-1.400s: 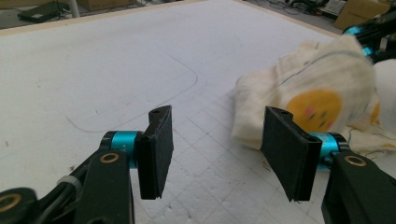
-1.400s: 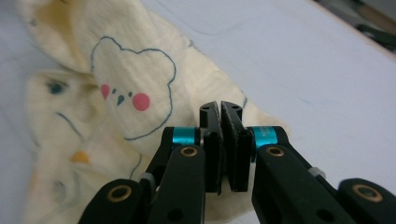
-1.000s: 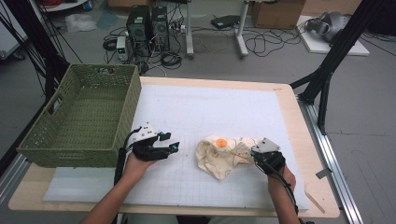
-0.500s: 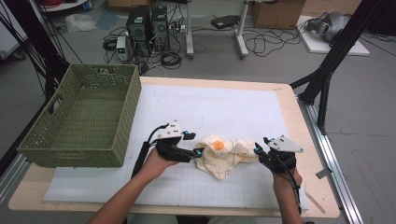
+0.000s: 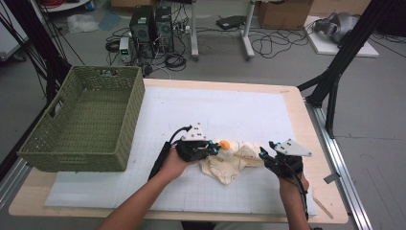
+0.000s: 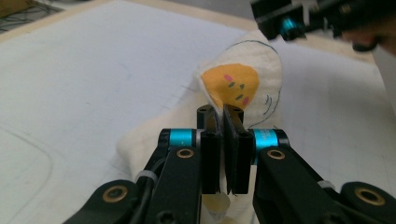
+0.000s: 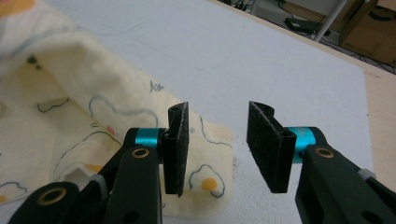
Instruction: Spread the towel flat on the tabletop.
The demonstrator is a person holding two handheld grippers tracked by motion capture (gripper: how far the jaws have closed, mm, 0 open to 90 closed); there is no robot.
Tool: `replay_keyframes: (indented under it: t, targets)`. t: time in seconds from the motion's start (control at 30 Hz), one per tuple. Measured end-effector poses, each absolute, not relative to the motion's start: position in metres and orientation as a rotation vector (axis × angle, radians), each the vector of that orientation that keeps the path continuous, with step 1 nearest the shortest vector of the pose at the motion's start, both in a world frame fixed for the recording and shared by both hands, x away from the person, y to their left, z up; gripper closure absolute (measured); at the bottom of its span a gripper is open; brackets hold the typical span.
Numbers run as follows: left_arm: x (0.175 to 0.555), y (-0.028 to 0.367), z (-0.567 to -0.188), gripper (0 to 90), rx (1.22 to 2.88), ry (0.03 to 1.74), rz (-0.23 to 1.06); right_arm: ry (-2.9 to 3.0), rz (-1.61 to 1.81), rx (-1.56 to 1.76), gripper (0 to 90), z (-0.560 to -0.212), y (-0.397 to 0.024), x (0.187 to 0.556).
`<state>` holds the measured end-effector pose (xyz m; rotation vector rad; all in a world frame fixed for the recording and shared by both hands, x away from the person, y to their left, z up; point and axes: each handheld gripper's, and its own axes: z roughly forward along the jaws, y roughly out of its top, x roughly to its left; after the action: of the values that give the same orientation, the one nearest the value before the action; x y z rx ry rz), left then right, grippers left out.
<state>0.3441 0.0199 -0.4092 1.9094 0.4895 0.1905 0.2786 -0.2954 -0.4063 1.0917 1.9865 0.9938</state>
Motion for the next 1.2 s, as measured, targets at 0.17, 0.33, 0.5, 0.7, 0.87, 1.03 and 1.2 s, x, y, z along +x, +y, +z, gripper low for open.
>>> replay_keyframes:
  t: [0.17, 0.33, 0.5, 0.7, 0.87, 1.03, 1.2]
  targets:
    - [0.362, 0.039, -0.411, 85.9, 1.867, 0.674, 0.288, 2.004, 1.048, 1.077, 58.9, -0.404, -0.289, 0.278]
    - [0.375, 0.046, -0.410, 85.9, 1.861, 0.742, 0.341, 2.081, 1.139, 0.982, 58.5, -0.400, -0.265, 0.277]
    - [0.383, 0.058, -0.406, 85.8, 1.846, 0.798, 0.392, 2.211, 1.119, 0.945, 55.6, -0.411, -0.244, 0.282]
    - [0.389, 0.068, -0.410, 85.8, 1.832, 0.846, 0.378, 2.347, 1.130, 0.968, 51.8, -0.436, -0.219, 0.294]
    - [0.391, 0.074, -0.410, 85.7, 1.823, 0.855, 0.384, 2.411, 1.064, 0.953, 60.1, -0.448, -0.201, 0.305]
    - [0.393, 0.085, -0.410, 85.5, 1.808, 0.887, 0.389, 2.466, 1.084, 0.882, 88.2, -0.448, -0.199, 0.305]
    - [0.395, 0.096, -0.412, 85.5, 1.821, 0.915, 0.402, 2.484, 1.048, 0.870, 89.1, -0.444, -0.208, 0.303]
